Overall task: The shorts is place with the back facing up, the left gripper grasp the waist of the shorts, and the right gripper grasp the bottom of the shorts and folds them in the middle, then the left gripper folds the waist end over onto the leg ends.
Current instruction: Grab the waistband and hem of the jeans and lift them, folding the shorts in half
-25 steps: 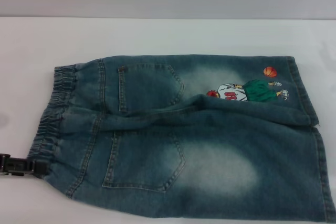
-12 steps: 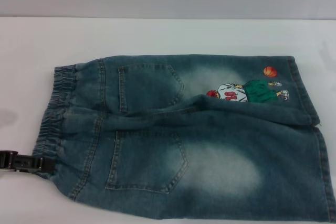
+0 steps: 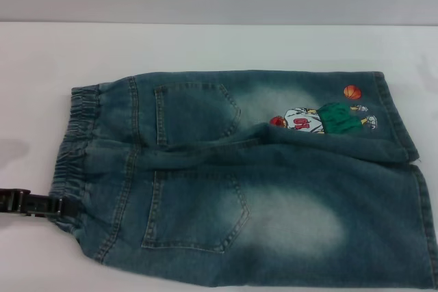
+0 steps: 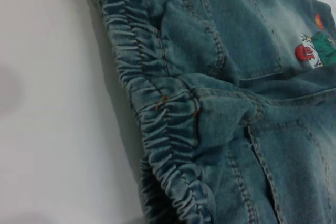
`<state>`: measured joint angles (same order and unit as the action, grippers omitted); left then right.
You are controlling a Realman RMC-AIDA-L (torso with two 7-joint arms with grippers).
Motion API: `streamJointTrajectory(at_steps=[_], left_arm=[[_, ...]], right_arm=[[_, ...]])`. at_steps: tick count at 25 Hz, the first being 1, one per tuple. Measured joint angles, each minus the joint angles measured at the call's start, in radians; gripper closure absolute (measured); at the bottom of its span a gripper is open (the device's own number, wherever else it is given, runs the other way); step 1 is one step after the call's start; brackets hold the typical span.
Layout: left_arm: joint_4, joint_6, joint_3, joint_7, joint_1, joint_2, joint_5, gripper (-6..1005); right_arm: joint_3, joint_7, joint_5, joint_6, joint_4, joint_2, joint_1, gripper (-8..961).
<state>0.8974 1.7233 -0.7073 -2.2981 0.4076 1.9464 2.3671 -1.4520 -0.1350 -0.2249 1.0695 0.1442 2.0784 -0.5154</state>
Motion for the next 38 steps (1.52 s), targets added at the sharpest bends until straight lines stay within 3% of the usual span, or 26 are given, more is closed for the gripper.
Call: streamJointTrajectory(at_steps=[30,38], left_arm=[[0.001,-0.016,-0.003,-0.024,0.027,0.007,0.085,222],[0.0,0.004,-0.007,-0.019,0.04,0.025,0.081,223]], right_arm=[[-0.001,0.0,-0.002,0.003,0.0,0.0,0.0,156],[-0.001,0.0,-0.002,-0.001,0.0,0.0,0.0,156]])
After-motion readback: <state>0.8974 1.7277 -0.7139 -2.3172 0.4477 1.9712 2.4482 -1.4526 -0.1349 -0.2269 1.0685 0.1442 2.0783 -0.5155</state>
